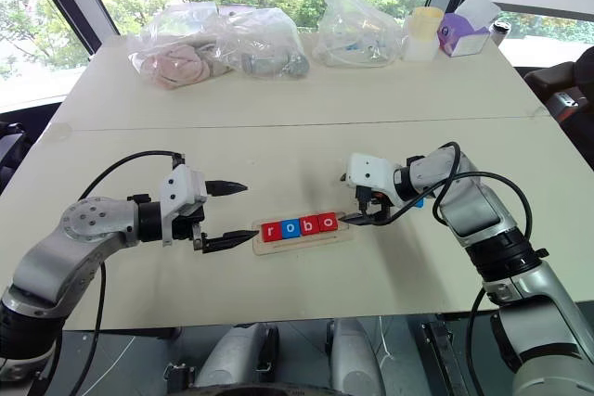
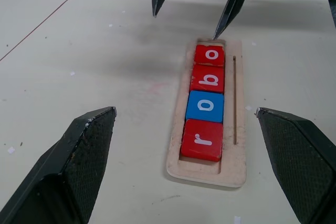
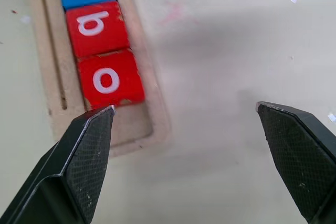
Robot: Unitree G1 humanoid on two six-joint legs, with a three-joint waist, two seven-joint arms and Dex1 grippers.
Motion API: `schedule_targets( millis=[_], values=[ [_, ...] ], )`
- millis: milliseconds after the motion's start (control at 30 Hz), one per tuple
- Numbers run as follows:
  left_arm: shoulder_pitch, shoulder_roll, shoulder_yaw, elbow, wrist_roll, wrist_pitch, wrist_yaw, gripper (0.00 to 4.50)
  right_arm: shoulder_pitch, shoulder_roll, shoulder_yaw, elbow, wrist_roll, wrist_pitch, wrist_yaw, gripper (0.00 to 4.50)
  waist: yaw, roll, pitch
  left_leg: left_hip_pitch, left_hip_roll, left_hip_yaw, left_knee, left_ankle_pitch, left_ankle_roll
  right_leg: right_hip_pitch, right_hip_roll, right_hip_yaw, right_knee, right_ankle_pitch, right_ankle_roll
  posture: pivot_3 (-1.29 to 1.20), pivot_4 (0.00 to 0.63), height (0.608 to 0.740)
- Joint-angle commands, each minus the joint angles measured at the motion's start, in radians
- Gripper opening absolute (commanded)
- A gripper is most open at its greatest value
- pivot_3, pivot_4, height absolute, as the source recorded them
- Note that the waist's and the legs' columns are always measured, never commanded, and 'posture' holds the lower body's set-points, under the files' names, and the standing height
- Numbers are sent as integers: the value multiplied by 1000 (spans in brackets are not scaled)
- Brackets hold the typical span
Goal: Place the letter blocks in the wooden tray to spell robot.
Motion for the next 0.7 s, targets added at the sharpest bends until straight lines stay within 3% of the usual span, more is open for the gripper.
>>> schedule_targets(
  millis=[33, 700],
  values=[
    [-14, 8, 10, -20, -3, -10, -5, 4500, -6, 7, -3, 17, -12, -37, -10, 4437, 0, 0, 0, 0, 0, 0, 0, 0, 0, 0, 0, 0, 0, 0, 0, 0, 150, 725],
    [-11, 7, 11, -30, -6, -1, 4, 4500, -10, 61, 22, -4, -30, -39, -10, 4437, 0, 0, 0, 0, 0, 0, 0, 0, 0, 0, 0, 0, 0, 0, 0, 0, 150, 725]
  ],
)
